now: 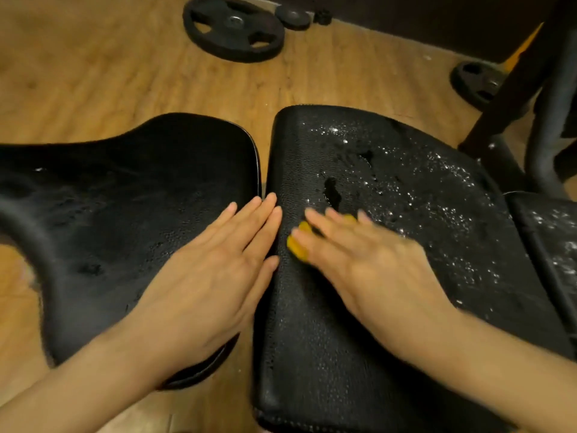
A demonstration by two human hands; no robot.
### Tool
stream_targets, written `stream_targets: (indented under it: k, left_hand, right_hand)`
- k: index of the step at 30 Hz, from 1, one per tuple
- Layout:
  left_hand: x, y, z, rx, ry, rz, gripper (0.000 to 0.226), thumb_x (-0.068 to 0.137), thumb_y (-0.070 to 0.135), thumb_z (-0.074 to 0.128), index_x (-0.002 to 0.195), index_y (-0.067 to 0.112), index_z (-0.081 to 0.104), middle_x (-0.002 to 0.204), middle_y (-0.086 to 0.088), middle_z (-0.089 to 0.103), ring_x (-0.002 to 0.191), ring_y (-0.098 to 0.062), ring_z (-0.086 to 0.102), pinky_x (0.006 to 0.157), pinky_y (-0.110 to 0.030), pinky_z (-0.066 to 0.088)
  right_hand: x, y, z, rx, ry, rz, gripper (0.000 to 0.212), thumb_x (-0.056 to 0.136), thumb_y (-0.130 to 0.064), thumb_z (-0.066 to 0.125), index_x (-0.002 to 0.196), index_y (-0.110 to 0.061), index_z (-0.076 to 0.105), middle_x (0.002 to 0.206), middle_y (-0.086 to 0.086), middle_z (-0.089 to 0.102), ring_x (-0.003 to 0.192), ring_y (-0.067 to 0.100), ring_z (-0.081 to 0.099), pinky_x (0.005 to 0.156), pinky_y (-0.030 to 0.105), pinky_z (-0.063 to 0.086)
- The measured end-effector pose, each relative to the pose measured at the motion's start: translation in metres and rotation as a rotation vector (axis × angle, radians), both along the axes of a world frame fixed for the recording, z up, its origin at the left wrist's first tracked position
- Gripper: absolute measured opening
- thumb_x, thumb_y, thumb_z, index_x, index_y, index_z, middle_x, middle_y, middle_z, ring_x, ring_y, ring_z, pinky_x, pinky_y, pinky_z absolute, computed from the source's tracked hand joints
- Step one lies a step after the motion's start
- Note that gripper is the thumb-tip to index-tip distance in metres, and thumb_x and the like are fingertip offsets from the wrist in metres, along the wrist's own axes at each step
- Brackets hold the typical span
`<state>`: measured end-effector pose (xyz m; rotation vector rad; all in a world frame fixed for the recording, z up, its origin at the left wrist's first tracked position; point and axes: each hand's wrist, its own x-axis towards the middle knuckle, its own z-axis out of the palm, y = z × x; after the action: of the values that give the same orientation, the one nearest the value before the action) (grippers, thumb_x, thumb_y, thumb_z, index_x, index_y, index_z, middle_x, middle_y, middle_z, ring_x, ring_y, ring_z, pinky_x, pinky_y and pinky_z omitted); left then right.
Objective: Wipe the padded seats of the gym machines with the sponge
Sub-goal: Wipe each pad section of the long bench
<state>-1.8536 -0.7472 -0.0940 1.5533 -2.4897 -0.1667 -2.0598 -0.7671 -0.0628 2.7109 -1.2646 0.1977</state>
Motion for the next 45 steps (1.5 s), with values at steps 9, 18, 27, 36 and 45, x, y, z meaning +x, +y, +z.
stream_targets:
  k: [9, 18, 27, 36, 45]
  left_hand:
    - [-0.014, 0.006, 0.000, -0.001, 0.145, 0.140, 0.067, 0.098, 0.053, 0.010, 0.155, 0.020, 0.018, 0.162, 0.007, 0.014, 0.148, -0.002, 0.010, 0.120, -0.021, 0.000]
    - [-0.017, 0.004, -0.002, -0.006, 0.059, 0.145, 0.069, 0.098, 0.055, 0.013, 0.156, 0.018, 0.015, 0.162, 0.004, 0.013, 0.148, -0.005, 0.012, 0.121, -0.024, 0.004]
    - [-0.015, 0.003, -0.004, 0.004, 0.043, 0.125, 0.072, 0.095, 0.059, 0.009, 0.156, 0.020, 0.013, 0.162, 0.006, 0.012, 0.148, -0.004, 0.010, 0.120, -0.023, 0.003]
    - [-0.014, 0.002, -0.002, 0.012, 0.055, 0.119, 0.075, 0.093, 0.061, 0.008, 0.155, 0.021, 0.013, 0.162, 0.006, 0.014, 0.148, -0.005, 0.013, 0.122, -0.027, 0.007]
    - [-0.013, 0.000, -0.005, 0.015, 0.067, 0.125, 0.074, 0.093, 0.063, 0.007, 0.155, 0.024, 0.012, 0.162, 0.009, 0.011, 0.148, -0.003, 0.010, 0.121, -0.025, 0.005]
  right_hand:
    - [-0.012, -0.034, -0.004, 0.266, -0.232, -0.127, 0.046, 0.102, -0.011, 0.042, 0.148, -0.016, 0.037, 0.158, 0.000, 0.025, 0.148, 0.016, 0.015, 0.122, 0.041, 0.005]
    - [0.031, -0.020, -0.012, 0.202, -0.165, -0.118, 0.054, 0.097, -0.006, 0.043, 0.149, -0.016, 0.032, 0.160, 0.007, 0.020, 0.148, 0.024, 0.015, 0.119, 0.045, 0.007]
    - [-0.046, -0.022, 0.000, 0.244, -0.336, -0.463, 0.043, 0.102, -0.008, 0.037, 0.145, -0.010, 0.038, 0.158, 0.007, 0.025, 0.146, 0.026, 0.022, 0.118, 0.042, 0.013]
    - [-0.047, -0.035, -0.001, 0.315, -0.335, -0.364, 0.047, 0.104, -0.009, 0.035, 0.150, -0.016, 0.031, 0.160, 0.004, 0.020, 0.148, 0.022, 0.016, 0.119, 0.040, 0.008]
    - [-0.074, 0.010, -0.005, 0.352, -0.361, -0.196, 0.051, 0.102, -0.008, 0.040, 0.150, -0.020, 0.030, 0.159, -0.006, 0.019, 0.147, 0.011, 0.013, 0.120, 0.027, 0.001]
